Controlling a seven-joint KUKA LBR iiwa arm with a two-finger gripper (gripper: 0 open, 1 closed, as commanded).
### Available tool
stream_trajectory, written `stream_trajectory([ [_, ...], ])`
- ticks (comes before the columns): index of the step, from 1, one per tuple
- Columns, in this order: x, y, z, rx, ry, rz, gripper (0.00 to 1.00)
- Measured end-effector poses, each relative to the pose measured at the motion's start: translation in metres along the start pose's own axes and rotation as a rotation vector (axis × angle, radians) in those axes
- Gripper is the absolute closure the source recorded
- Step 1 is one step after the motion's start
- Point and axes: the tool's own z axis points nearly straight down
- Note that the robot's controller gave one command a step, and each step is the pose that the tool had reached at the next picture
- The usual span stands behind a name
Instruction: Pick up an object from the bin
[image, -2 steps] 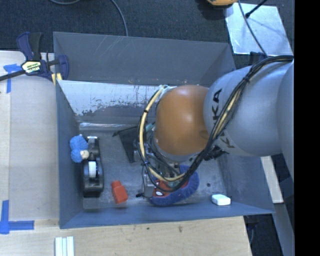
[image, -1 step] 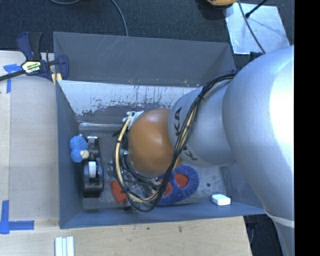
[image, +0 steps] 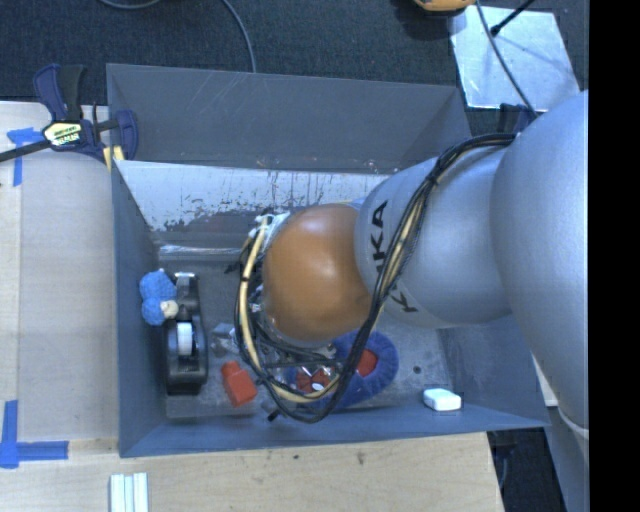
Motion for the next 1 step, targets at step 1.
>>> stream_trajectory([
  [1, -0.0206, 0.0136, -0.0058, 0.000, 0.005, -0.425, 0.00],
])
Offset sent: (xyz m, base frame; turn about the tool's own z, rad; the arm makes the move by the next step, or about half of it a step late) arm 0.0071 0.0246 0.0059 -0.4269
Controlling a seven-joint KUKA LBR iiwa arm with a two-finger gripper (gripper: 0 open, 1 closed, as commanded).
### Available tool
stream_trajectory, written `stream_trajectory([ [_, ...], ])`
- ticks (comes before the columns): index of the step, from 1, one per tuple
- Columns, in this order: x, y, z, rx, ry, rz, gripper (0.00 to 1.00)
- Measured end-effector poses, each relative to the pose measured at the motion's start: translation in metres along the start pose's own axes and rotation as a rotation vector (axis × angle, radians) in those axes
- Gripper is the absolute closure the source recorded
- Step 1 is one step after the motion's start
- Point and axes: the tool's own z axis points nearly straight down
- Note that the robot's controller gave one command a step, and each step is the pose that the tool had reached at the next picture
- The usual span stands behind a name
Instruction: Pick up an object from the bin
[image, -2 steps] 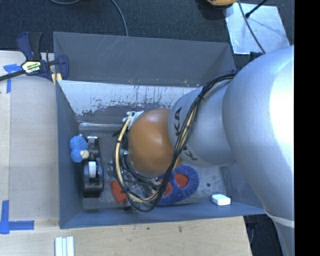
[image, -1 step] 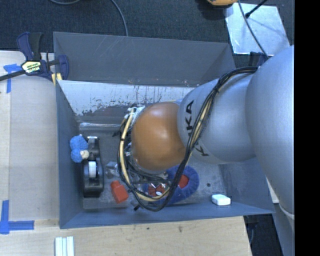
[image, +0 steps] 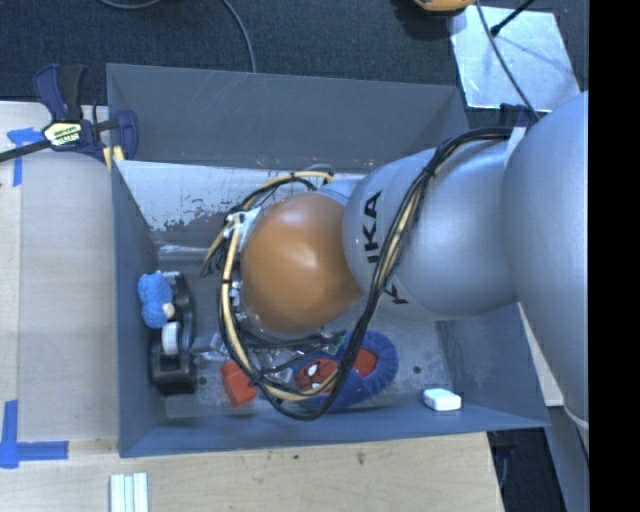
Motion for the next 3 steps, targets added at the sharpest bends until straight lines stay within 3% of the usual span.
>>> stream_trajectory([
  [1, 0.0125, 0.0030, 0.0378, -0.004, 0.002, -0.402, 0.00],
  [2, 0.0130, 0.0025, 0.0376, -0.005, 0.003, -0.398, 0.00],
  [3, 0.0115, 0.0032, 0.0370, -0.005, 0.000, -0.399, 1.00],
])
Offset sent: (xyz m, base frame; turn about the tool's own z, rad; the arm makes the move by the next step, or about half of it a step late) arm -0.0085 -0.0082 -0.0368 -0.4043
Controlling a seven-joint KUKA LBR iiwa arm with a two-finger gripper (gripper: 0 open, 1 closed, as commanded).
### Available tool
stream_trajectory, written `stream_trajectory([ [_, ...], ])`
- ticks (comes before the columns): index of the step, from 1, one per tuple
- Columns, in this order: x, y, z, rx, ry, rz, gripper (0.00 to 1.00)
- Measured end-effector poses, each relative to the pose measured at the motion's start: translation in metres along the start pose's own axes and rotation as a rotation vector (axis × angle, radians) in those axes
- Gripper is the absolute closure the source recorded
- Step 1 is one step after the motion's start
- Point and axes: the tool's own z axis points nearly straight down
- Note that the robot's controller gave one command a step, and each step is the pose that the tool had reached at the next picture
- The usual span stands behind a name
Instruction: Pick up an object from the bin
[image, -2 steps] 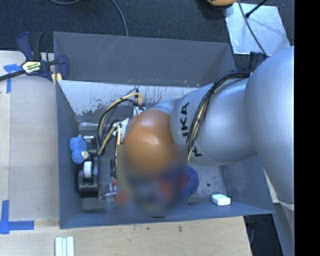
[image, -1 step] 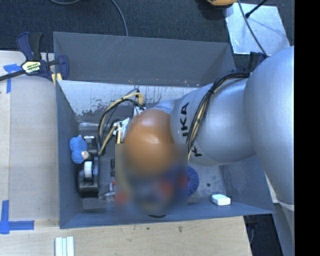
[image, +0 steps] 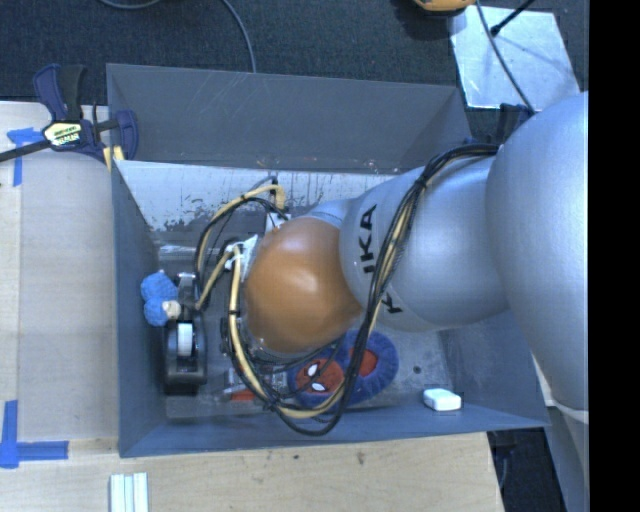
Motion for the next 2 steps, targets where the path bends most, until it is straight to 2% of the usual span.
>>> stream_trajectory([
  [1, -0.001, -0.001, -0.050, 0.008, -0.004, 0.003, 1.00],
  [2, -0.001, -0.002, -0.070, 0.006, -0.004, 0.007, 1.00],
])
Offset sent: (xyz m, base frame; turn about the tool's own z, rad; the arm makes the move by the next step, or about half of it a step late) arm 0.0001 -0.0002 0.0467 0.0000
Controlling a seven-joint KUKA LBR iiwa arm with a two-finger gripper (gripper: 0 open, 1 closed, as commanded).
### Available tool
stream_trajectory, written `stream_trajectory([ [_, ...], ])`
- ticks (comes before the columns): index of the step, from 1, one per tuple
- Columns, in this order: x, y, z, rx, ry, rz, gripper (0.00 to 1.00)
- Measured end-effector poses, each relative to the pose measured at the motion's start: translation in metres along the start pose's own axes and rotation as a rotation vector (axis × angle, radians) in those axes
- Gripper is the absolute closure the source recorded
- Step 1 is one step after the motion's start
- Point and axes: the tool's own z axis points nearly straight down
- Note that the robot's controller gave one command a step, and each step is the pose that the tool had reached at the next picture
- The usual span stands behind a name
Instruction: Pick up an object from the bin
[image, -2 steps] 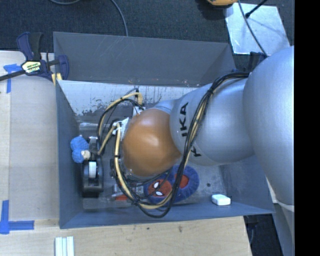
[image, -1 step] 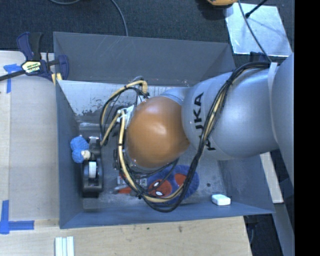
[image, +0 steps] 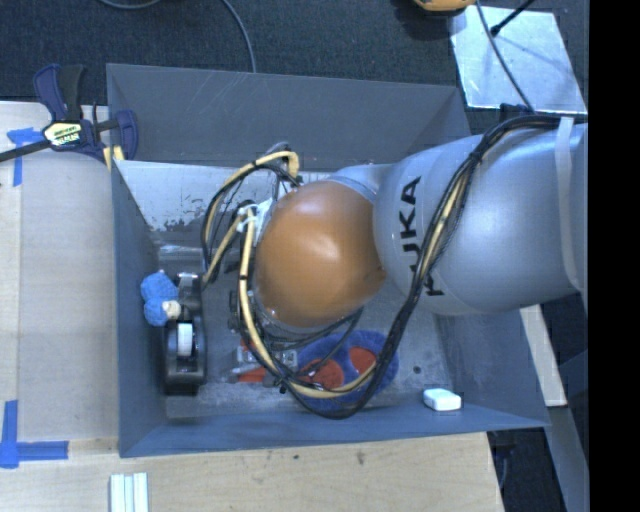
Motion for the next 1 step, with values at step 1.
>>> stream_trajectory([
  [1, -0.0006, -0.0013, -0.0334, 0.001, 0.000, 0.003, 1.00],
])
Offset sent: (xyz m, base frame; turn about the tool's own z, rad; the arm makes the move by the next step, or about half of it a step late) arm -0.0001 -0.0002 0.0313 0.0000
